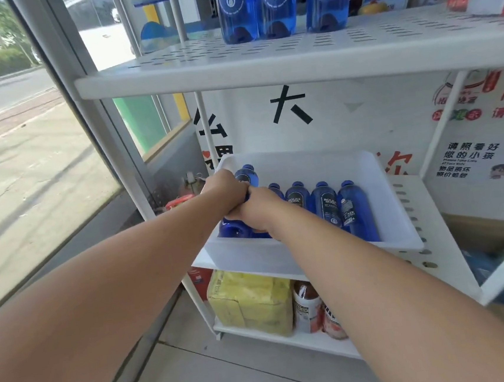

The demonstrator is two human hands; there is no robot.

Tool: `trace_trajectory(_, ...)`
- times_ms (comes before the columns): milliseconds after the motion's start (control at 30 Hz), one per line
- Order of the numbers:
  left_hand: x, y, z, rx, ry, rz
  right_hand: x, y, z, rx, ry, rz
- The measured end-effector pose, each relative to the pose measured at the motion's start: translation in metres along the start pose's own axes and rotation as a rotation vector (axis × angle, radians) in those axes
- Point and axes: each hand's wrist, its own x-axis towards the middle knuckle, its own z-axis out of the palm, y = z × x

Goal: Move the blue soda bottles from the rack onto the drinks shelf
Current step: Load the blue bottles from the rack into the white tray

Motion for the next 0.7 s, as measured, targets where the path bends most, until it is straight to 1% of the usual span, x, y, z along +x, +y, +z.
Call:
trace_trajectory(167,-0.002,-0.004,0.003,-0.004,0.052,0.043,-0.002,0.006,0.005,0.024,0.015,-0.016)
trace_trajectory(267,-0.02,-0.001,-0.008,0.016,0.068,0.124,-0.013,0.011,0.001,0.071,0.028,-0.052)
trace_trajectory(333,-0.044,-0.005,-0.022,0.031,0.083,0.233,-0.025,0.014,-0.008,0.042,0.075,-0.07)
trace_trajectory(400,-0.075,-0.016,-0.038,0.009,0.147,0.397,-0.042,0.013,-0.024,-0.029,0.153,-0.071)
trace_trajectory(467,-0.112,-0.022,-0.065,-0.081,0.249,0.562,-0.069,-0.001,-0.046,-0.066,0.156,-0.112)
trace_trajectory(500,-0.126,-0.02,-0.083,-0.175,0.308,0.62,-0.086,-0.011,-0.062,-0.084,0.144,-0.155)
trace_trajectory(567,-0.142,-0.009,-0.118,-0.385,0.418,0.681,-0.122,-0.036,-0.095,-0.106,0.167,-0.237)
trace_trajectory(600,-0.143,0.001,-0.136,-0.464,0.47,0.711,-0.137,-0.048,-0.114,-0.097,0.237,-0.273)
trace_trajectory(633,-0.139,0.013,-0.151,-0.526,0.505,0.739,-0.145,-0.058,-0.132,-0.084,0.346,-0.31)
trace_trajectory(700,-0.122,0.045,-0.174,-0.602,0.527,0.769,-0.143,-0.076,-0.166,-0.047,0.678,-0.393)
